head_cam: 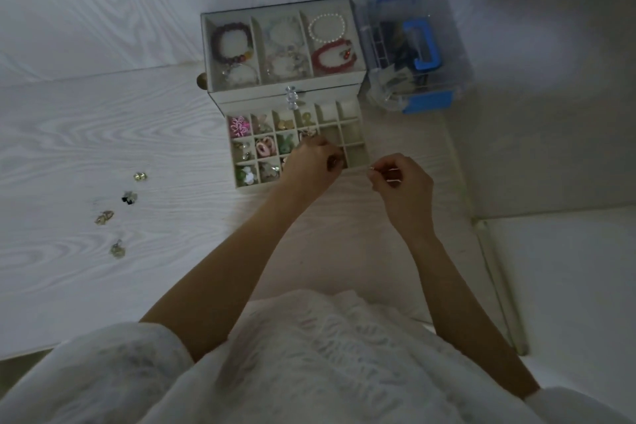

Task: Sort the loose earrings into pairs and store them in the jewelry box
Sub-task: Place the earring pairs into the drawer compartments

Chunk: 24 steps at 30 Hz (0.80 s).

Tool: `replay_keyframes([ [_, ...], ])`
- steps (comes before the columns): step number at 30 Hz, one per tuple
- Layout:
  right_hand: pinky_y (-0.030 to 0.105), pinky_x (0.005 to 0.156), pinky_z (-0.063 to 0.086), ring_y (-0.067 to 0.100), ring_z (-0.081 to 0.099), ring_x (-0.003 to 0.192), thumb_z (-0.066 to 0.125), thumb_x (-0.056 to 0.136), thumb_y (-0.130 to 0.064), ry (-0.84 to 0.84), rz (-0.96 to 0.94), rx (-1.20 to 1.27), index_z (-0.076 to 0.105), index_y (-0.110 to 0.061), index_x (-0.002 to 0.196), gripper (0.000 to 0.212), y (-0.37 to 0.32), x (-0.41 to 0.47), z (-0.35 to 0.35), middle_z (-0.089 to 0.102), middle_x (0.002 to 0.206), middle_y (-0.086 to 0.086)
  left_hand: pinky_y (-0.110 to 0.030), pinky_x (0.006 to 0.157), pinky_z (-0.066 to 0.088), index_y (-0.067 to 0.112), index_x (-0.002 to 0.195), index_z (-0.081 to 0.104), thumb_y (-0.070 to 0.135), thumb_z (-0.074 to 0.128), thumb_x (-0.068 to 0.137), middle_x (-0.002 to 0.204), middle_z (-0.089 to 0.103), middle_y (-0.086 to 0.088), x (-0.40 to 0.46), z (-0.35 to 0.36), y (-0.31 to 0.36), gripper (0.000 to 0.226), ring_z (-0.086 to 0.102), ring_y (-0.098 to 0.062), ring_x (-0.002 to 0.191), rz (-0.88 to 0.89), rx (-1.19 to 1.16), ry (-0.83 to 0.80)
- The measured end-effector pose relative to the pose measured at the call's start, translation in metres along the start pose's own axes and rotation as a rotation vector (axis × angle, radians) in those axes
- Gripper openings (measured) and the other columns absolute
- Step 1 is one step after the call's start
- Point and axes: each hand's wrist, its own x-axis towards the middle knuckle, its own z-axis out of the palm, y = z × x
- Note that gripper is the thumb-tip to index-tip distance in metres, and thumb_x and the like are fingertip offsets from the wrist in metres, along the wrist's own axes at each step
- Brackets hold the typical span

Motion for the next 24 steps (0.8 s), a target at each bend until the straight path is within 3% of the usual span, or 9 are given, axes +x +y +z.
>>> replay_keyframes([
  [6,0.017,0.066,0.049,0.013,0.061,0.073,0.068,0.081,-0.009,-0.011,-0.098,-0.048,0.063,-0.014,0.081,0.008,-0.005,0.011,0.010,0.062,0.082,0.001,-0.037,0.069,0.052,0.007,0.089,0.071,0.011,0.067,0.078,0.085,0.067,-0.011,-0.007,-0.001,-0.002,0.013,0.061,-0.030,0.081,0.033,0.043,0.080],
  [12,0.009,0.063,0.037,0.009,0.053,0.070,0.065,0.081,-0.008,-0.062,-0.301,-0.242,0.066,-0.010,0.082,0.003,-0.015,0.041,0.034,0.063,0.080,0.003,-0.034,0.069,0.042,0.022,0.081,0.074,0.025,0.064,0.080,0.080,0.069,0.004,-0.037,-0.009,-0.019,0.010,0.058,-0.026,0.078,0.192,0.346,0.219],
  [20,0.030,0.067,0.040,0.029,0.058,0.081,0.055,0.086,-0.007,-0.229,-0.381,-0.503,0.068,-0.002,0.090,0.015,-0.012,0.076,0.063,0.064,0.088,0.016,-0.029,0.067,0.042,0.027,0.082,0.076,0.025,0.066,0.077,0.074,0.072,0.006,-0.039,-0.010,-0.021,0.012,0.059,-0.024,0.073,0.166,0.305,0.177],
  [24,0.030,0.070,0.041,0.030,0.060,0.082,0.052,0.087,-0.006,-0.217,-0.416,-0.457,0.068,-0.003,0.097,0.020,-0.013,0.073,0.059,0.067,0.091,0.017,-0.029,0.069,0.040,0.026,0.085,0.075,0.020,0.067,0.076,0.076,0.072,0.005,-0.037,-0.012,-0.023,0.014,0.057,-0.025,0.073,0.182,0.295,0.149],
])
